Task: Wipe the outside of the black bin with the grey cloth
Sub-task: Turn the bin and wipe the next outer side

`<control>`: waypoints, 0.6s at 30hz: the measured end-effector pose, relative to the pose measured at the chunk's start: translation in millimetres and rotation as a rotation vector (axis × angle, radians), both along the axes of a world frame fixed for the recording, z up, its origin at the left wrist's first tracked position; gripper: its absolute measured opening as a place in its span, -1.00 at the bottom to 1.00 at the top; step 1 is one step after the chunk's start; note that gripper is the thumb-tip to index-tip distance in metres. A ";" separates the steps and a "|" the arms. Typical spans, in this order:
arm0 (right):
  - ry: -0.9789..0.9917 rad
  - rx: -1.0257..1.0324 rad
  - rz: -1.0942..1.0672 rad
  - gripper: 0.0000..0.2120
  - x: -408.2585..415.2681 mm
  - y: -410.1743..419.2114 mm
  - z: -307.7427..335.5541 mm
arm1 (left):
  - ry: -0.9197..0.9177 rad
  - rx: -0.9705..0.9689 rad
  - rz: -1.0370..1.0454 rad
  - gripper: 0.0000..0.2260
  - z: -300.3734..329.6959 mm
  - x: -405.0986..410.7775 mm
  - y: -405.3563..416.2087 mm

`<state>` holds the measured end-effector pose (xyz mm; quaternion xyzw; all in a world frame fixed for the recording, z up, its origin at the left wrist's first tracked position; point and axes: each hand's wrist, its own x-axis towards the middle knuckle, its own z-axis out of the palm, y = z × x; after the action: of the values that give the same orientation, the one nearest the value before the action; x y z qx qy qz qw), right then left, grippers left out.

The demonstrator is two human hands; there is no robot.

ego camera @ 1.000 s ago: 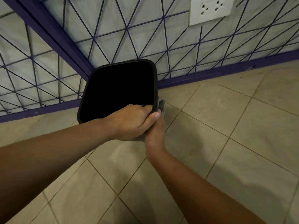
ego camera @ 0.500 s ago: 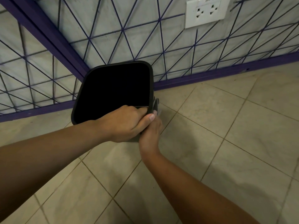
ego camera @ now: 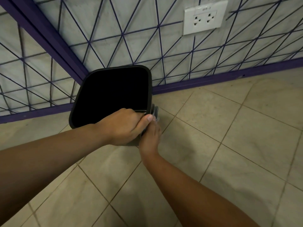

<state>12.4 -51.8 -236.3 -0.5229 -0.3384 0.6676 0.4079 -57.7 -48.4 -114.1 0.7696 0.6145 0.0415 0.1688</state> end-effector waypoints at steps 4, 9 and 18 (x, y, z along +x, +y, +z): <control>-0.054 0.044 0.035 -0.04 5.3 -8.1 -2.9 | -0.010 0.002 0.001 -0.52 -2.0 -2.9 0.6; 0.007 0.101 0.058 -0.22 5.5 8.3 1.4 | -0.034 0.005 0.003 -0.52 -3.1 -3.0 1.5; 0.041 0.034 -0.003 -0.01 -11.1 4.0 -14.5 | -0.033 0.001 -0.009 -0.56 -3.9 -3.7 1.8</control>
<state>1.4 -47.8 -250.8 -0.5024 -0.3406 0.6718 0.4245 -61.4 -46.6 -118.1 0.7717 0.6079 0.0538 0.1789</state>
